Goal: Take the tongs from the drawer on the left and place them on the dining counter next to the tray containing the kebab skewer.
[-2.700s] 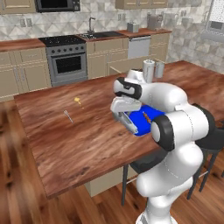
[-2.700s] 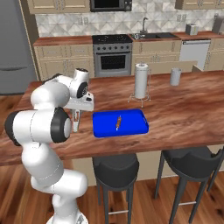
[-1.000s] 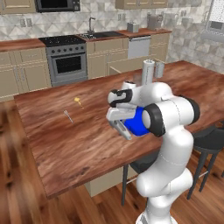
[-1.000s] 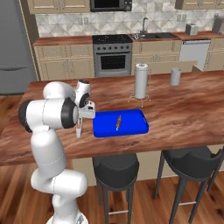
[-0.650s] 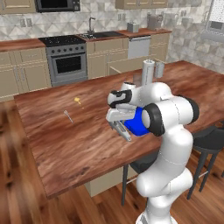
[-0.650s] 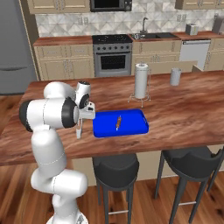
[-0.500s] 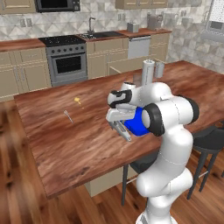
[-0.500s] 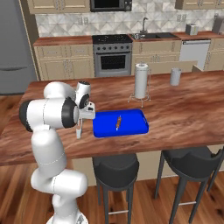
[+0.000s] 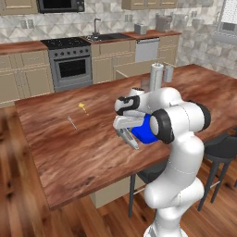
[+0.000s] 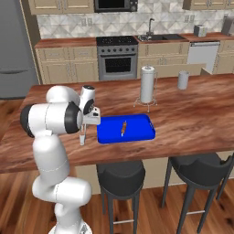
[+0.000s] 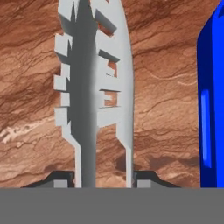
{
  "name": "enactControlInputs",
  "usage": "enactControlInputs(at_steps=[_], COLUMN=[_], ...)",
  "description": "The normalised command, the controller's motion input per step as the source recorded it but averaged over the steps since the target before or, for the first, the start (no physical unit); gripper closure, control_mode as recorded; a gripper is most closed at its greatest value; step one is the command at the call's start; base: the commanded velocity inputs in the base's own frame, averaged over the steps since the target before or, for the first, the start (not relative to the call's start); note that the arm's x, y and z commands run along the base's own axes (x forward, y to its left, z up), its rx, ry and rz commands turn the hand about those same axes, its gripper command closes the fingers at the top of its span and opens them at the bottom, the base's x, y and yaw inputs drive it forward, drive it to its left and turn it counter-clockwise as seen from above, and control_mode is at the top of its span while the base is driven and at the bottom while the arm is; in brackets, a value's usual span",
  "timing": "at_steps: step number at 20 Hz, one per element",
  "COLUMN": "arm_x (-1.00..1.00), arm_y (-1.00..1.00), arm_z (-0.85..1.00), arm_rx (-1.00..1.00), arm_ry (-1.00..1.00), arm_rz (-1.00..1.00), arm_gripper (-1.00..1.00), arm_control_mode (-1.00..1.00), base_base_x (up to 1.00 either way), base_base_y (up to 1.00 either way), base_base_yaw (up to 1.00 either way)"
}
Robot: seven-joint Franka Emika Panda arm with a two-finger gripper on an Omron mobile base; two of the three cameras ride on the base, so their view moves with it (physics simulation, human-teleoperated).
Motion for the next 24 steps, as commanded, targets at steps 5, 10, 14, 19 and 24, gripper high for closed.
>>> enactControlInputs(at_steps=[5, 10, 14, 19, 24], arm_x=[0.06, 0.00, 0.00, 0.00, 0.00], arm_y=[0.01, 0.00, 0.01, 0.01, 0.00], arm_z=[-0.15, 0.00, 0.00, 0.00, 0.04], arm_rx=[0.00, 0.00, 0.00, 0.00, 0.00], arm_ry=[-0.08, 0.00, 0.00, 0.00, 0.00], arm_rz=[0.00, 0.00, 0.00, 0.00, 0.00], arm_gripper=[1.00, 1.00, -1.00, -1.00, -1.00], arm_control_mode=[-1.00, -1.00, -1.00, -1.00, -1.00], base_base_x=[0.00, 0.00, 0.00, 0.00, 0.00], base_base_y=[0.00, 0.00, 0.00, 0.00, 0.00], base_base_yaw=[0.00, 0.00, 0.00, 0.00, 0.00])
